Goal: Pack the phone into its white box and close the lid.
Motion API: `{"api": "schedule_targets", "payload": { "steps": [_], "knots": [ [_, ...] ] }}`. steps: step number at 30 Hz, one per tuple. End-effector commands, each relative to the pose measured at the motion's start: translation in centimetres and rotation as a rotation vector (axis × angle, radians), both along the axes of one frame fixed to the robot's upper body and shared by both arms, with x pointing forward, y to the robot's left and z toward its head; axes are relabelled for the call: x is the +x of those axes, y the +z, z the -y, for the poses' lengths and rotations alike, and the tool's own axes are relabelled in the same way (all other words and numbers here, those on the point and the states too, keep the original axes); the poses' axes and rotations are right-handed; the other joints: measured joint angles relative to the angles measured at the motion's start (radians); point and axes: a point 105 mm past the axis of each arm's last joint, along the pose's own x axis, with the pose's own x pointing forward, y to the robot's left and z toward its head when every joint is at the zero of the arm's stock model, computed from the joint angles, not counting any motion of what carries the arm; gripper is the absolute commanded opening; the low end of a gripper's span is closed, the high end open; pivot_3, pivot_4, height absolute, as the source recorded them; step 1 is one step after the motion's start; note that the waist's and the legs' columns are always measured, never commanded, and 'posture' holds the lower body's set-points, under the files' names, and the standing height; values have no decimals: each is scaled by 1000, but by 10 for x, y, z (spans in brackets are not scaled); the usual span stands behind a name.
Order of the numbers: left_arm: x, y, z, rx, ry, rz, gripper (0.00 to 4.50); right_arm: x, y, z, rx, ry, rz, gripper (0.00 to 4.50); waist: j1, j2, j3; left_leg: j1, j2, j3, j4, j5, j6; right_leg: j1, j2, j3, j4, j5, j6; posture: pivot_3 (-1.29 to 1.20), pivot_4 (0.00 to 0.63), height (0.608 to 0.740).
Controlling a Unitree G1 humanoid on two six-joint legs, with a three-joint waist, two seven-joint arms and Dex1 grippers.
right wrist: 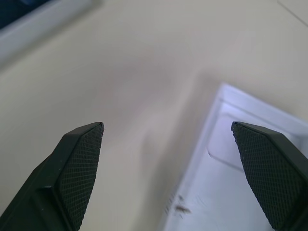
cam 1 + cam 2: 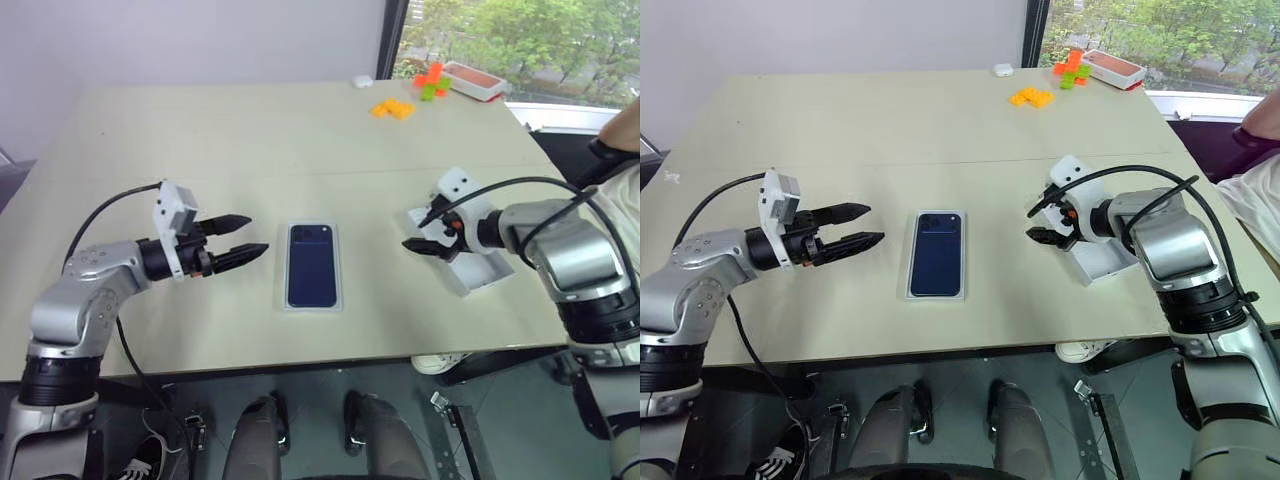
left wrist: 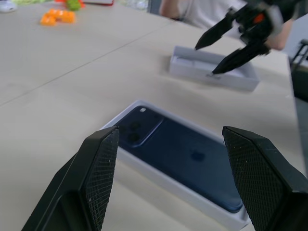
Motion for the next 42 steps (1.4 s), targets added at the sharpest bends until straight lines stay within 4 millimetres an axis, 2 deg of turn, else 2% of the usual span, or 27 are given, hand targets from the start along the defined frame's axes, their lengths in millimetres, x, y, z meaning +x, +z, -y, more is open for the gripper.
{"api": "schedule_targets", "payload": {
  "steps": [1,3,6,11,14,25,29,33,38,39,42],
  "knots": [
    [-2,15,-2,10,2,80,3612,3,8,10,31,-73,0,4435,0,0,0,0,0,0,0,0,0,0,0,0,0,0,0,0,150,740],
    [-6,16,-1,-4,-23,70,3612,5,-2,17,37,-128,-40,4435,1,0,0,0,0,0,0,0,0,0,0,0,0,0,0,0,150,740],
    [-11,16,2,-23,-54,56,3612,5,-12,12,98,-147,-96,4435,0,0,0,0,0,0,0,0,0,0,0,0,1,0,0,0,150,740],
    [-15,12,6,-4,-56,91,3612,14,-26,24,71,-220,-77,4435,1,0,0,0,0,0,0,0,0,0,1,0,1,0,0,0,150,740],
    [-15,10,8,-11,-49,101,3612,16,-31,23,88,-236,-80,4435,2,0,0,0,0,0,1,0,0,1,0,0,1,0,0,0,150,740],
    [-17,5,7,-3,-49,105,3612,9,-26,17,84,-222,-97,4435,1,0,0,0,0,0,1,0,0,1,1,0,2,0,0,0,150,740],
    [-16,5,8,-7,-50,104,3612,-1,-22,14,111,-248,-181,4435,3,0,0,0,0,-1,1,0,0,1,0,0,1,0,0,0,150,740],
    [-14,5,10,-21,-39,103,3612,0,-14,11,106,-296,-242,4435,0,0,0,0,0,0,1,0,0,1,0,0,2,0,0,0,150,740],
    [-11,7,11,-36,-27,105,3612,-6,-20,19,-3,-387,-336,4435,1,0,0,1,0,-1,1,0,0,1,1,0,2,0,-1,0,150,740],
    [-10,6,11,-37,-21,105,3612,-10,-25,15,29,-375,-394,4435,2,0,0,1,0,-1,1,0,0,1,1,0,2,1,-1,0,150,740],
    [-9,7,10,-40,-8,110,3612,-8,-28,18,19,-427,-416,4435,1,0,0,0,0,0,2,0,0,1,0,0,2,1,-1,0,150,740]
  ]
}}
